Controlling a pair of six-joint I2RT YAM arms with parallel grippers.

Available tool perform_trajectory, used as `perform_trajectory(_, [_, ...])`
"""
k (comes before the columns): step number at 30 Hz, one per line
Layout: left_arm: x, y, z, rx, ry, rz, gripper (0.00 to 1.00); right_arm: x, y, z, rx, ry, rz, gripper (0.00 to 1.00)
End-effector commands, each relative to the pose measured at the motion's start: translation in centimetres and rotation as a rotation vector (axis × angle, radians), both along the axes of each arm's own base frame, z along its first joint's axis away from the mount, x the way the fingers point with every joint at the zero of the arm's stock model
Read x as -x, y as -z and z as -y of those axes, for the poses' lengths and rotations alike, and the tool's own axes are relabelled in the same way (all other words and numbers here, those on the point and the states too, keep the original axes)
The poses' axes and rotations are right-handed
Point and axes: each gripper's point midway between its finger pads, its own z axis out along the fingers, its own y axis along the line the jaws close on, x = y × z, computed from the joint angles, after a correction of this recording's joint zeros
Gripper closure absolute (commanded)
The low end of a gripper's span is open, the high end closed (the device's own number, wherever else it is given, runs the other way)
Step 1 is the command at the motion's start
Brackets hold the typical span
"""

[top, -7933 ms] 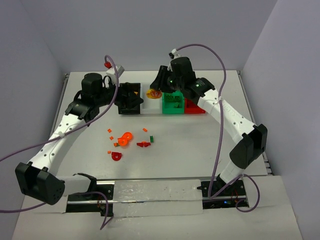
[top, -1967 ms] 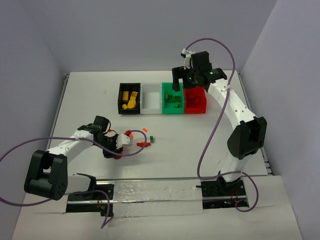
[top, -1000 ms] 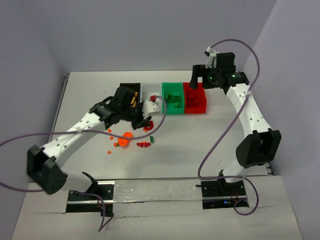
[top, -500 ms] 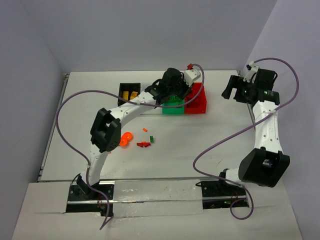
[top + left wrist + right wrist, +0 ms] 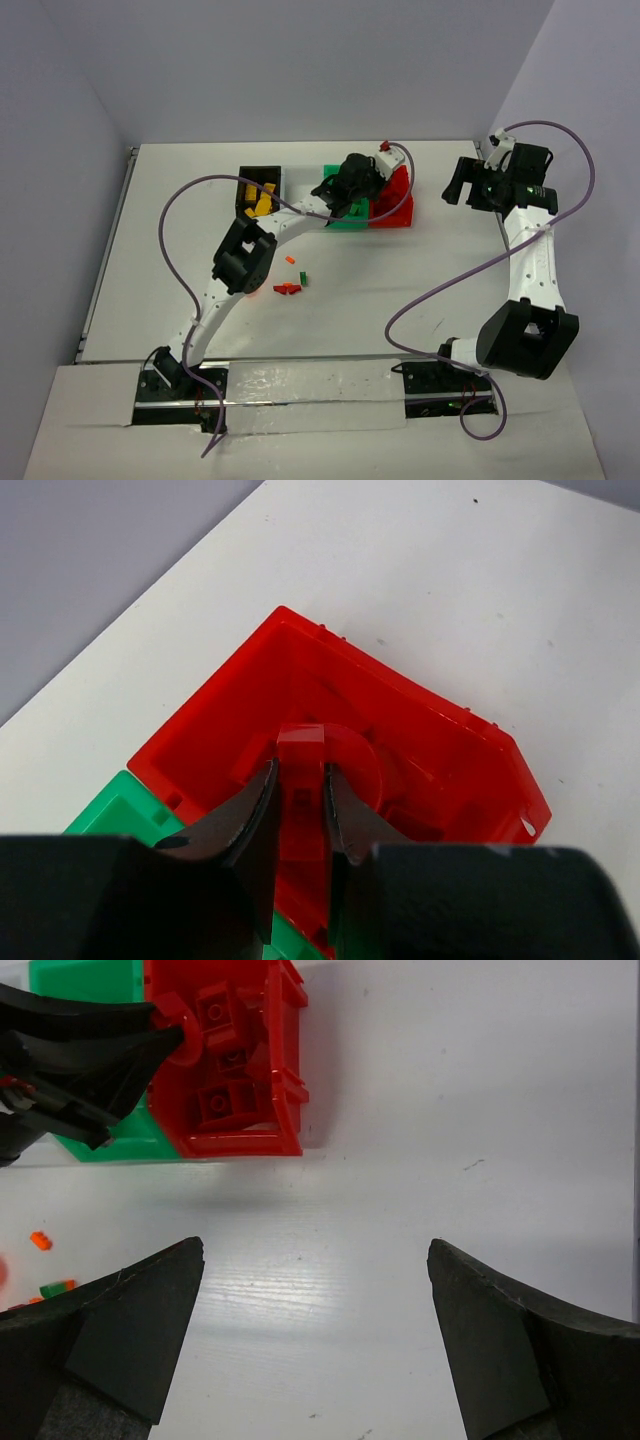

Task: Sort the legos into containers by color

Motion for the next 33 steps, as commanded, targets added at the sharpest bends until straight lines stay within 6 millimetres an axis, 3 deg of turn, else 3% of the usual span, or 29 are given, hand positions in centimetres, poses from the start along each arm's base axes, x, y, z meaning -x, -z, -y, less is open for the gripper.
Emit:
perform_trajectory(1, [-1.5,-5.9,1.7,0.146,-0.011,0.126,0.78,-0.2,-0.1,0.2,0.005,-0.012,0.014,0.0])
perform_trajectory(4, [-1.8,-5.7,1.6,0.149,-0.02,0.139,0.47,-0.1,-0.2,0.3,0.011,-0.013,0.014,0.0])
perform_trajectory(8, [-1.5,-6.8,1.8,0.161,-0.002,0.161,0.29,0.1,-0.6,0.1,0.011,-0.021,0.019,0.0])
perform_trajectory(14, [-1.7,-10.0,0.6,0.163,-0.017,0.215,0.25,0.7,-1.6,-0.4,0.019,-0.051,0.043,0.01])
perform_trajectory(17, [-2.1,-13.0,-1.7,0.203,-0.052,0.196,0.28,1.1,-1.9,-1.5,-0.006,-0.106,0.055,0.04])
perform_trajectory(18, [-2.3,-14.3,-2.8,0.232,-0.059,0.165,0.3,1.2,-1.9,-2.0,-0.015,-0.127,0.059,0.06])
perform_trajectory(20, [-2.7,-18.8,-6.9,0.34,-0.077,0.067,0.33,1.3,-1.6,-3.3,-0.024,-0.175,0.062,0.09])
perform_trajectory(21, [-2.4,-19.9,-8.5,0.366,-0.066,0.012,0.34,1.3,-1.4,-4.1,-0.026,-0.204,0.06,0.11])
perform_trajectory(22, [-1.8,-19.6,-9.6,0.358,-0.036,-0.048,0.36,1.4,-1.3,-5.3,-0.031,-0.241,0.059,0.12])
perform_trajectory(23, [-1.6,-22.6,-12.9,0.401,-0.046,-0.066,0.36,1.5,-1.1,-6.1,-0.026,-0.269,0.058,0.13])
perform_trajectory(24, [-0.6,-21.0,-14.4,0.374,-0.035,-0.143,0.37,1.6,-0.8,-7.0,-0.019,-0.291,0.048,0.15])
perform_trajectory(26, [0.3,-20.8,-19.2,0.359,-0.096,-0.207,0.38,1.9,-0.1,-10.9,-0.007,-0.387,0.034,0.2])
perform_trajectory(30, [5.0,-21.6,-27.8,0.321,-0.224,-0.179,0.36,2.9,2.6,-17.4,0.016,-0.521,-0.025,0.21])
perform_trajectory(31, [5.7,-20.0,-29.0,0.293,-0.256,-0.207,0.36,3.1,3.6,-18.6,0.018,-0.542,-0.051,0.22])
perform_trajectory(32, [7.3,-19.0,-31.7,0.254,-0.318,-0.218,0.35,3.5,4.6,-21.2,0.026,-0.588,-0.078,0.22])
perform_trajectory(33, [8.1,-18.1,-33.2,0.235,-0.368,-0.228,0.34,3.7,5.2,-22.5,0.029,-0.612,-0.097,0.23])
